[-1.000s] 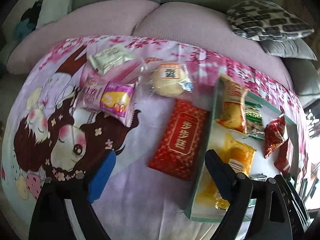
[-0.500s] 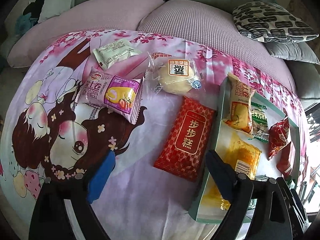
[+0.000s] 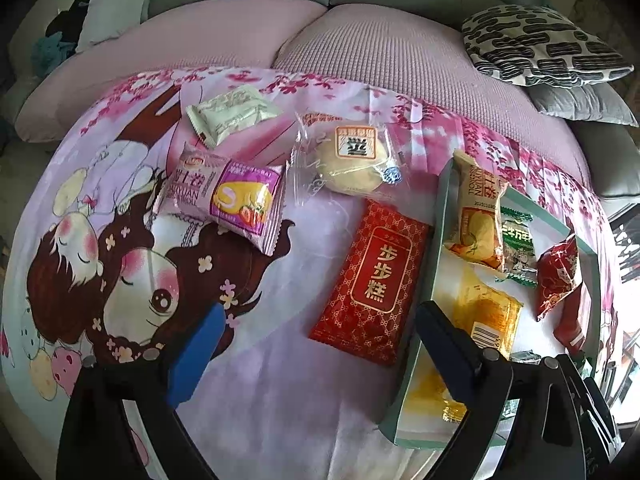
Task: Organize snacks
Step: 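Move both open grippers back over the remaining snacks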
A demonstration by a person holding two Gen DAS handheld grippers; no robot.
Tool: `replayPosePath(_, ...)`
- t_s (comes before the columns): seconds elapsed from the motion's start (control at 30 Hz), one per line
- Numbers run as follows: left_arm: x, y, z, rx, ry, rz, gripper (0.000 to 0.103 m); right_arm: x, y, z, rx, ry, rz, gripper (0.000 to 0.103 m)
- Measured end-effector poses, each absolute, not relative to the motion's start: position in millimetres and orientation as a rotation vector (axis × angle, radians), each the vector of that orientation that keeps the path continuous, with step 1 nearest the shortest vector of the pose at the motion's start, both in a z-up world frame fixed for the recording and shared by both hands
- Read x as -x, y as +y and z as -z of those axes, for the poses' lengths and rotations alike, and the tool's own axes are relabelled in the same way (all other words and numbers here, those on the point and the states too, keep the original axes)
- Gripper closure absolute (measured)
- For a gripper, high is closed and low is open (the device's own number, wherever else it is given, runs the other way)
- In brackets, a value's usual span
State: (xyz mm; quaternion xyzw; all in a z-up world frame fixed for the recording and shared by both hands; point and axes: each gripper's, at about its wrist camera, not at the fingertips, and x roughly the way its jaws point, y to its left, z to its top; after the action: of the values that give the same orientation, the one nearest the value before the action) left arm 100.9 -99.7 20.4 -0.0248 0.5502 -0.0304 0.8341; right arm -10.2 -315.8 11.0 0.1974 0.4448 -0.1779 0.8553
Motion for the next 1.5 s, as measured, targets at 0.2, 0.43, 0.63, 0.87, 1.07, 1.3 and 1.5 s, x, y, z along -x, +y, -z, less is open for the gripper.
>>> replayPosePath(0.2, -104.1, -90.2, -34.4, 0.044, 1.123, 0.088, 0.007, 7.0, -302.2, -20.8, -0.395, 0.900, 0.339, 0.000)
replayPosePath(0.43, -114.7, -53.4, -44.4, 0.047, 1.076, 0.024, 0.007, -3.0, -273.4, -30.3, -0.383, 0.860, 0.248, 0.000)
replayPosePath(0.63, -124.8, -4.8, -48.9, 0.098, 1.065, -0.064, 0.007, -13.6, -246.6, -32.6, -0.347, 0.847, 0.181, 0.000)
replayPosePath(0.87, -133.1, 37.6, -41.7, 0.169, 1.091, -0.116, 0.007, -32.5, -206.6, -28.2, -0.296, 0.863, 0.083, 0.000)
replayPosePath(1.07, -145.0, 47.0, -26.9, 0.221, 1.138, -0.117, 0.007, -49.0, -187.7, -16.9, -0.285, 0.890, 0.043, 0.000)
replayPosePath(1.3, -176.8, 40.2, -10.2, 0.303, 1.157, -0.101, 0.007, -66.9, -183.8, -15.7, -0.267, 0.876, 0.042, 0.000)
replayPosePath(1.5, -194.1, 34.1, 10.9, 0.341, 1.199, -0.105, 0.007, -80.1, -193.0, -16.2, -0.256, 0.871, 0.082, 0.000)
